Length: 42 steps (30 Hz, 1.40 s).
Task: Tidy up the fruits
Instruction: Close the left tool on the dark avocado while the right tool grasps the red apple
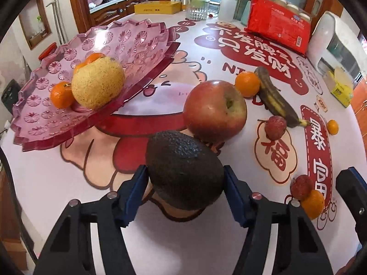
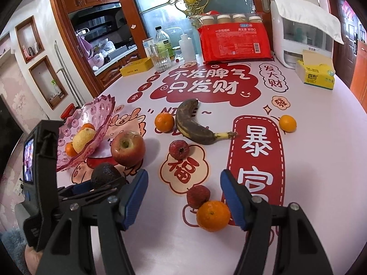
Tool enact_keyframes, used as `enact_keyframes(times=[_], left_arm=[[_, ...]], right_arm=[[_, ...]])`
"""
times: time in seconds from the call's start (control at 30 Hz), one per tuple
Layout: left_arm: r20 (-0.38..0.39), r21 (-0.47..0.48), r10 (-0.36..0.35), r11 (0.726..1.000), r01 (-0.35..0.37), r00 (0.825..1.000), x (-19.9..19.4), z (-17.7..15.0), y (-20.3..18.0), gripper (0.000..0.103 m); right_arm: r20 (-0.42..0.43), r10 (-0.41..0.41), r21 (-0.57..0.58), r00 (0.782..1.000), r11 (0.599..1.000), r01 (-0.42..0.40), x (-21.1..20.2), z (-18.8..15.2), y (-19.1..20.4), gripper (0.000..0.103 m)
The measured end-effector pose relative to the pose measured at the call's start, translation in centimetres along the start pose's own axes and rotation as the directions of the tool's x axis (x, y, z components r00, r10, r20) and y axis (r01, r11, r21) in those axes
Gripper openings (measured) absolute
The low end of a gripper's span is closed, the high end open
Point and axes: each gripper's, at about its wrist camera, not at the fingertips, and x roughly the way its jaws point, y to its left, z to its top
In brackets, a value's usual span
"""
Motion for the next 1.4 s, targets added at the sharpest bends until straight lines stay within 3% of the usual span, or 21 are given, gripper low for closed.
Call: enact_keyframes(times=[0.3,0.47,0.57,0.9,1.03,1.4], left_arm=[[-0.011,0.118,-0.056,0.991,0.057,0.998,-0.8,-1.1,0.8,0.063],[-0.039,0.148,-0.130,0.980,0.134,0.991,-1.5,-1.9,2.9,0.063],[-0.037,0.167,-0.135,0.976,0.139,0.990,-2.1,-2.5,4.2,0.063],[-0.029,0.146,-0.150,0.977,0.152,0.988,-2.2,-2.3,7.9,0.063],[-0.023,0.151,-0.155,0.976,0.157,0.988,-2.1,-2.2,8.6,0.063],[-0.011,0.180,-0.195,0.964,0.194,0.981,-2.1,-2.4,9.2,0.063]], right_arm=[[-0.023,0.002,-0.034,1.000,0.999,-0.002,0.8,0.5,1.5,0.066],[-0.040,0.021,-0.071,0.999,0.997,-0.024,2.1,1.0,3.6,0.066],[-0.049,0.041,-0.090,0.998,0.995,-0.045,3.3,1.4,5.0,0.066],[-0.074,0.060,-0.126,0.995,0.990,-0.069,8.3,2.8,9.3,0.066],[-0.068,-0.005,-0.162,0.998,0.987,-0.006,9.5,2.8,10.4,0.066],[-0.109,-0.013,-0.135,0.994,0.991,-0.002,12.7,2.9,11.1,0.068]])
